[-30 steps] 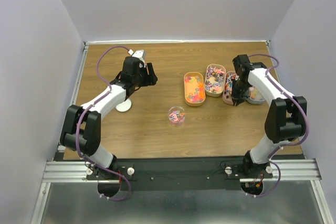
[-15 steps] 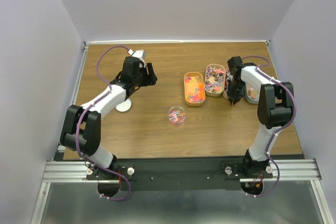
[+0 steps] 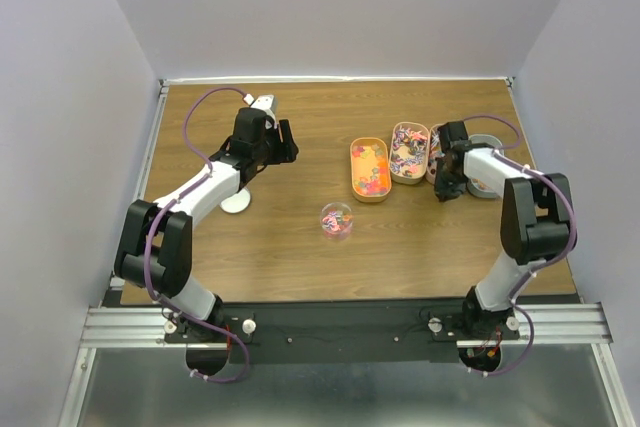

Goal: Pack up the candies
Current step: Scoop the fake candies from the storage box.

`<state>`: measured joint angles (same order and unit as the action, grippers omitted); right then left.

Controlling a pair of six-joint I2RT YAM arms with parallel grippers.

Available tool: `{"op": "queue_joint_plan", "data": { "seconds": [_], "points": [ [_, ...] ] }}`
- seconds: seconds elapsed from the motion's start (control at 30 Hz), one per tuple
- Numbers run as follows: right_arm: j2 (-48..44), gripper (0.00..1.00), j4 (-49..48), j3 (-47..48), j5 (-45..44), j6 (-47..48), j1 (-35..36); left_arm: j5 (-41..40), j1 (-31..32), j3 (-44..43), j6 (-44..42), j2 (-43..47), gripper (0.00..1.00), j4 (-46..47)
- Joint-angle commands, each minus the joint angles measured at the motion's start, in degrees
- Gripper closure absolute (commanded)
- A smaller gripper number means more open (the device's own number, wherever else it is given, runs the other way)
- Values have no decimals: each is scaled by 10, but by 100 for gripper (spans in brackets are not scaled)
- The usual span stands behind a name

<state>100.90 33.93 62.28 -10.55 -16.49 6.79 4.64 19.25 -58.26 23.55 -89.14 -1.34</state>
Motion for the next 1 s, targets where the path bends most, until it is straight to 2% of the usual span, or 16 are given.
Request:
{"op": "queue_joint_plan", "data": {
  "seconds": [0.0,0.3,0.53,0.83,0.97],
  "points": [
    [-54,99,-94,-64,-41,-9,-2,-12,3,-4,-6,0,31,10],
    [-141,99,-118,-101,-26,15,-2,-6,4,-4,-5,2,31,11],
    [-194,99,-116,-116,31,66,-1,-7,6,-4,-6,8,31,11],
    [-233,99,-35,-89,103,82,0,-7,8,-5,-9,11,31,10],
    [-251,99,20,-75,117,87,28,-5,8,-7,-9,11,31,11]
  ]
}}
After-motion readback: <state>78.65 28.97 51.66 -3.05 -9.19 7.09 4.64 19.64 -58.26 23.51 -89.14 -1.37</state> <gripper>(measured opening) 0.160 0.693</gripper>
